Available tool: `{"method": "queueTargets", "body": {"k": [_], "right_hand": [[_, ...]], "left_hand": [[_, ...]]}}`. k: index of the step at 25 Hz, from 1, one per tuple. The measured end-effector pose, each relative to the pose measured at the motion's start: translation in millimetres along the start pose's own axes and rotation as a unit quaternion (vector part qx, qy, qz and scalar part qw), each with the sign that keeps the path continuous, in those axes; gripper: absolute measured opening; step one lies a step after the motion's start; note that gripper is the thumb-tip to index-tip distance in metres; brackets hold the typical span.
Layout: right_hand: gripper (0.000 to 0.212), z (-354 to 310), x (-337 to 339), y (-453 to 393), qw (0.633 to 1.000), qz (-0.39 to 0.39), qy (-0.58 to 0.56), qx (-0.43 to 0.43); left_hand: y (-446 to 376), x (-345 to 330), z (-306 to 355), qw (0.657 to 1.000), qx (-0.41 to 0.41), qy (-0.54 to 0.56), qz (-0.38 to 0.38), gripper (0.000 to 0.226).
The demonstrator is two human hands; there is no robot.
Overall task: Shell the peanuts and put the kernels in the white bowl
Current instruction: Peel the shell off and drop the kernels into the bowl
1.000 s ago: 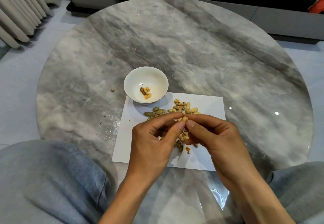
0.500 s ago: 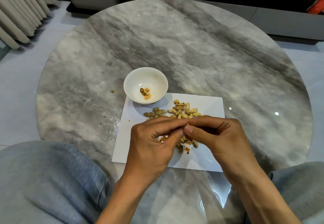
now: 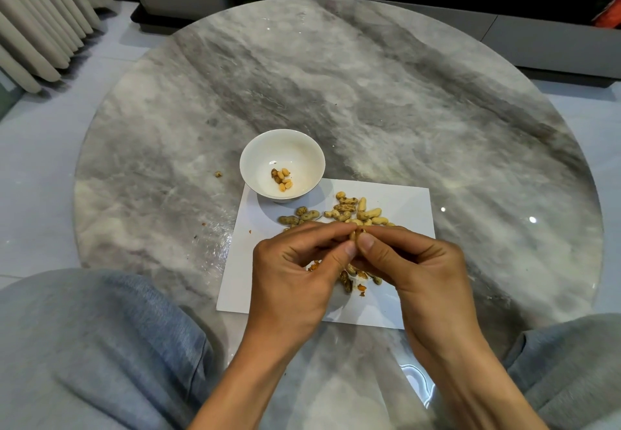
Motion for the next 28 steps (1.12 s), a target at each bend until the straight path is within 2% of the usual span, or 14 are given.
{"method": "queueTargets", "body": {"k": [4, 11, 15, 18, 20, 24, 26, 28], "right_hand": [[0.015, 2, -2, -2, 0.999, -0.004, -0.035, -0.027], [0.017, 9, -1, -4, 0.998, 0.006, -0.052, -0.046], [0.016, 12, -3, -6, 0.999, 0.000, -0.023, -0.033], [0.014, 10, -6, -5, 0.994, -0.021, 0.091, 0.054], [0.016, 7, -9, -2, 0.976, -0.041, 0.171, 0.130], [0.018, 5, -17, 5, 0.900, -0.080, 0.333, 0.270], [0.015, 5, -20, 8, 0.872, -0.092, 0.371, 0.306], [0.013, 5, -20, 7, 0.872, -0.098, 0.370, 0.306]], "left_hand": [[-1, -1, -4, 0.995, 0.075, 0.071, -0.007, 0.028], [2, -8, -9, 0.980, 0.158, 0.117, -0.006, 0.029], [6, -12, -17, 0.962, 0.233, 0.144, -0.001, 0.027], [10, -18, -24, 0.929, 0.295, 0.221, -0.013, 0.023], [13, -21, -26, 0.904, 0.330, 0.273, -0.016, 0.024], [14, -24, -23, 0.855, 0.368, 0.365, -0.032, 0.024], [16, -26, -23, 0.837, 0.381, 0.391, -0.039, 0.026], [16, -27, -23, 0.831, 0.389, 0.395, -0.047, 0.029]]}}
Point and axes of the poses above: each hand's wrist, its own y-axis away from the middle knuckle, its own x-axis out of the back of the hand, z = x × y, the point moved 5 cm from there along -y, towards the middle knuckle, and after that the axes turned 15 degrees about -y, right-handed, at the moved point
